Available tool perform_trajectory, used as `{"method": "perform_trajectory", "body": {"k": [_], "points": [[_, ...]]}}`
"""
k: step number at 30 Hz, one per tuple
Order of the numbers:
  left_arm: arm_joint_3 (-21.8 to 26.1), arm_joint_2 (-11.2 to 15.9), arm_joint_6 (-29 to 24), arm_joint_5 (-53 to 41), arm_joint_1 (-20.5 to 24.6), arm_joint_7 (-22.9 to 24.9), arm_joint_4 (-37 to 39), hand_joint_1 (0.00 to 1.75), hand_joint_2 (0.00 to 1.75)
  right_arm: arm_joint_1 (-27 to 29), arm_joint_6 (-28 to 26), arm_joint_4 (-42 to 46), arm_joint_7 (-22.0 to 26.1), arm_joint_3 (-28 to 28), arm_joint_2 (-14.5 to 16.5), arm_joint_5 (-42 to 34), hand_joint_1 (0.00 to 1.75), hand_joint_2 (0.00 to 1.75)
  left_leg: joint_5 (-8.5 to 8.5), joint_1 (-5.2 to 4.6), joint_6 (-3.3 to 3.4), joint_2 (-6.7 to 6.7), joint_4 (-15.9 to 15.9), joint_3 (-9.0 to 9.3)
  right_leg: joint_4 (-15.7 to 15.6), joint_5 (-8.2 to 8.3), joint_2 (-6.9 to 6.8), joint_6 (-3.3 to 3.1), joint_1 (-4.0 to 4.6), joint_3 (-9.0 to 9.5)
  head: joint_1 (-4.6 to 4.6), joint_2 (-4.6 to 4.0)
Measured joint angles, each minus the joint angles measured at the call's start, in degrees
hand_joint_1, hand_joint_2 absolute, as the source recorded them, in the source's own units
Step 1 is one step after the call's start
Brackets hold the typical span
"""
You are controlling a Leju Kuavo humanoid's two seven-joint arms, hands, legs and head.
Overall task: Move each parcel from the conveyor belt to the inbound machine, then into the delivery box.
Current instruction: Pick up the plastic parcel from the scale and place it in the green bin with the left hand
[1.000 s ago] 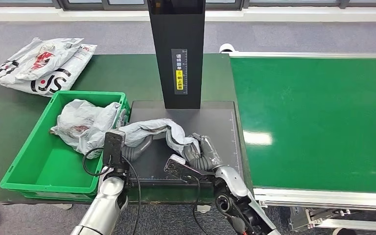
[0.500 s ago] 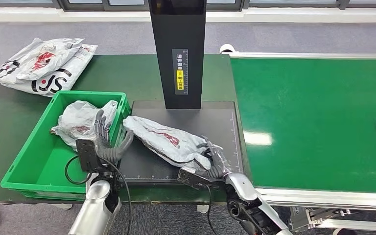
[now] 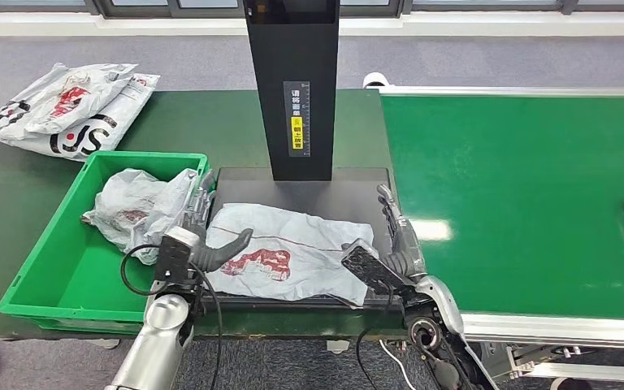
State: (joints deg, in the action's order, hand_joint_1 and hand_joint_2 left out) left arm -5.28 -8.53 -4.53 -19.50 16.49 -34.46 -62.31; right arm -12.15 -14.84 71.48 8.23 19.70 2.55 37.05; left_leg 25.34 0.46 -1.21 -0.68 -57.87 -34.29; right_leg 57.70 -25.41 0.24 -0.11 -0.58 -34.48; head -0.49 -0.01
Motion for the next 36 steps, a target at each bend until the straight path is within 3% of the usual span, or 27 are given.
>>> {"method": "perform_trajectory", "body": {"k": [3, 8, 19, 23, 29, 36], "points": [[-2.57, 0.23, -0.24, -5.49, 1.65, 2.33, 3.22, 0.00, 1.75, 0.54, 0.60, 1.52, 4.24, -2.06, 0.98, -6.57, 0.00, 1.75, 0.00, 0.00, 0.00, 0.01, 0.00, 0.00, 0.00, 0.00, 0.01, 0.00, -0.02, -0.01, 0.01, 0.01], [-6.33, 0.53, -0.32, -12.41, 4.64, 5.82, 10.00, 0.00, 1.75, 0.41, 2.13, 2.40, 7.44, -4.49, 1.92, -12.80, 0.00, 1.75, 0.00, 0.00, 0.00, 0.06, 0.00, 0.00, 0.00, 0.02, 0.02, 0.00, -0.03, -0.01, 0.01, 0.01], [-13.93, 0.31, -4.38, -29.00, 12.96, 18.67, 28.52, 0.06, 1.75, -1.57, 4.41, 2.46, 8.78, -5.52, 3.49, -17.97, 0.00, 1.75, -0.01, 0.00, 0.00, 0.01, 0.00, 0.01, 0.00, 0.04, -0.03, -0.02, 0.00, 0.04, -0.01, 0.00], [-16.00, -0.17, -1.33, -32.82, 17.10, 23.01, 33.68, 1.75, 1.75, -2.24, 4.88, 2.46, 8.95, -5.51, 3.92, -18.93, 0.00, 1.75, -0.02, 0.01, 0.01, -0.12, 0.01, 0.13, 0.00, 0.02, -0.14, -0.02, -0.01, 0.25, 0.00, 0.01], [-17.26, -0.49, 1.18, -34.22, 20.73, 25.33, 38.04, 1.75, 1.75, -3.07, 5.33, 2.45, 8.83, -5.51, 4.20, -19.79, 0.00, 1.75, -0.02, 0.01, 0.01, -0.09, 0.01, 0.36, 0.00, 0.04, -0.12, -0.02, -0.03, 0.46, 0.00, 0.01], [-15.93, -0.25, -5.42, -30.03, 22.42, 22.17, 39.09, 1.75, 1.75, -3.54, 5.14, 1.96, 7.63, -5.51, 4.30, -20.94, 0.00, 1.75, -0.17, 0.03, -0.20, -0.05, 0.01, 0.40, 0.01, 0.15, -0.09, -0.14, 0.08, 0.42, 0.01, 0.00]]}}
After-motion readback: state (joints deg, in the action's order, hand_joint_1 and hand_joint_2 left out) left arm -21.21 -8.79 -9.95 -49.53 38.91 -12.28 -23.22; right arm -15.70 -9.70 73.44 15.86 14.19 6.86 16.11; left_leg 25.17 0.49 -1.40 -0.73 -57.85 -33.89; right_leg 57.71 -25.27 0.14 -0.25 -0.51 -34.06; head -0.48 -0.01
